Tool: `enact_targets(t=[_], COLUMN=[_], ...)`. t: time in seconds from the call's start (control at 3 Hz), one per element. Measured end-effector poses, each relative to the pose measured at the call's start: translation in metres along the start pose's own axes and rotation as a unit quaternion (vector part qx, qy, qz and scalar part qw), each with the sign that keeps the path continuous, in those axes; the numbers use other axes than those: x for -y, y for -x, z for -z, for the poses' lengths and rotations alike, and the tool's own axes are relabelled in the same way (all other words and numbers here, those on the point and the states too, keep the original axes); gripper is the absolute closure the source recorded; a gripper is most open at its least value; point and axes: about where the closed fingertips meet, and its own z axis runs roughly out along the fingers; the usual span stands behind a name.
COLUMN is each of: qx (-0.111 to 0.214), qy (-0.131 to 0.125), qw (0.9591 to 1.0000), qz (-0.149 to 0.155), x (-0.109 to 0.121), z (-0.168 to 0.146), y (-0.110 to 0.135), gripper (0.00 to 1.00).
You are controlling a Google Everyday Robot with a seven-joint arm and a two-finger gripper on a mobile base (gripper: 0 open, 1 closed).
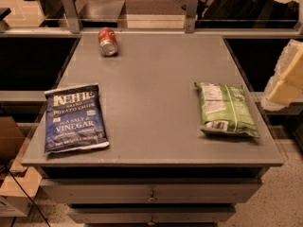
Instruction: Move green jalapeno chip bag near blue chip bag
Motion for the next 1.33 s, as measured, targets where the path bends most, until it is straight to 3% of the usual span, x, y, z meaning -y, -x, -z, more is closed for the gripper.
enact_targets(t=[0.33,0.67,1.0,1.33], qx=[0.000,0.026,0.074,0.122], qy=[0.000,0.000,0.008,0.021], qw=[1.0000,0.9996,0.9973,0.9922], qz=[0.000,0.006,-0.004,-0.015], x=[0.000,-0.002,-0.007,-0.012], z=[0.000,0.000,-0.016,-0.043], y=[0.000,0.008,0.021,0.034], gripper=[0.00,0.00,0.00,0.00])
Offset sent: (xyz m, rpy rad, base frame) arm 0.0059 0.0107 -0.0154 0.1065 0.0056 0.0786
